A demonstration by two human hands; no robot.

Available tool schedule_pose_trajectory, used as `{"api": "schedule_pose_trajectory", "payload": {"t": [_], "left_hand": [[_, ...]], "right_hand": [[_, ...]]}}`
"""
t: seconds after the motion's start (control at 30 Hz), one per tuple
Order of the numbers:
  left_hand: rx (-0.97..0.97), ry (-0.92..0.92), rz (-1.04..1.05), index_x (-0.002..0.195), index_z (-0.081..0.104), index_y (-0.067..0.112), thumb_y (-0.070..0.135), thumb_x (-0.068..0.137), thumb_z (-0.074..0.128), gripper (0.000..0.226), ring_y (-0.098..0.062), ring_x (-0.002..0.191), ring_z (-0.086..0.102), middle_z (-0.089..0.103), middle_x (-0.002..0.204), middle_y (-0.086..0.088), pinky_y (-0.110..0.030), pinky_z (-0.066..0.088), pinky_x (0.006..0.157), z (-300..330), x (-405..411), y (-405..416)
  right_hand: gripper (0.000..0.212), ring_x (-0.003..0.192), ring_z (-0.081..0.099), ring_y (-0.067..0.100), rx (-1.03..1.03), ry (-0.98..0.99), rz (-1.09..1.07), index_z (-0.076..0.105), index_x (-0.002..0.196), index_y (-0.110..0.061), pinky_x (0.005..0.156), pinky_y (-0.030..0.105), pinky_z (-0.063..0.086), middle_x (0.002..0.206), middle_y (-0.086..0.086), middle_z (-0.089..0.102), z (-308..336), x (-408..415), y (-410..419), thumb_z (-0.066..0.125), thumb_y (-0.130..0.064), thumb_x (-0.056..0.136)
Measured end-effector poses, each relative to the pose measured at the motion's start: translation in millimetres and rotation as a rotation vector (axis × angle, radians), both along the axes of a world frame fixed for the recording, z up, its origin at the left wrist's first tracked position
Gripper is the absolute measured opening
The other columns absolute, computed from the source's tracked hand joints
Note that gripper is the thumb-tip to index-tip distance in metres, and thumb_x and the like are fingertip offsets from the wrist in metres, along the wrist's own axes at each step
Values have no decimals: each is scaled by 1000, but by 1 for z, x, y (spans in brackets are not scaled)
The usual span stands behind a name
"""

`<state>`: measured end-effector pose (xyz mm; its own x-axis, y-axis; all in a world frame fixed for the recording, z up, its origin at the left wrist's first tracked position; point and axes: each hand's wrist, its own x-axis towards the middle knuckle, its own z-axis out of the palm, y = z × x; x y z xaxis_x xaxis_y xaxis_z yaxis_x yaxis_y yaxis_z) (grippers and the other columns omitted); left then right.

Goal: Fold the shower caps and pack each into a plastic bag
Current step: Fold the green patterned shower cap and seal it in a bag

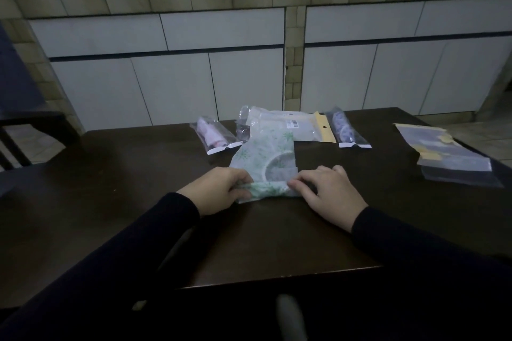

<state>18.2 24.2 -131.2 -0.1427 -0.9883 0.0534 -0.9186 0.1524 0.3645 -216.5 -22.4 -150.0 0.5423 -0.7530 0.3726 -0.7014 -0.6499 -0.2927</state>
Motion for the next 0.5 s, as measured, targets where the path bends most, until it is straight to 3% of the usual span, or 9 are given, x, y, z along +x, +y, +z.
{"api": "schedule_pose_trajectory", "payload": {"t": [0.13,0.23,0.37,0.43,0.5], "left_hand": [[57,-21,-5,119,59,22,35,92,61,30,-4,78,49,52,86,14,-18,37,75,5,0,-2],[72,14,-26,108,63,24,40,91,60,24,4,73,50,55,80,19,-19,42,76,7,3,-3],[5,14,-68,103,66,19,32,90,64,18,-3,75,58,65,85,10,-21,45,75,3,9,-8],[-11,19,-92,106,63,19,27,90,65,17,-4,77,61,69,87,5,-18,46,74,2,11,-11],[-20,41,-136,107,57,24,22,90,65,19,-1,67,58,67,75,7,-11,42,65,3,12,-13]], "right_hand": [[30,86,51,10,56,8,-14,64,102,-27,93,34,31,82,-15,56,3,4,-3,39,-43,99],[23,81,52,10,46,45,3,63,97,-27,95,34,31,81,-9,62,8,11,-6,43,-40,97],[20,80,48,8,113,114,13,65,94,-30,87,28,27,80,-11,64,21,12,-17,49,-42,94],[21,81,52,7,138,180,9,66,93,-31,92,31,29,80,-10,64,24,15,-22,49,-45,94],[22,81,54,7,132,217,-4,65,92,-32,95,34,29,79,-10,63,23,18,-24,48,-47,93]]}}
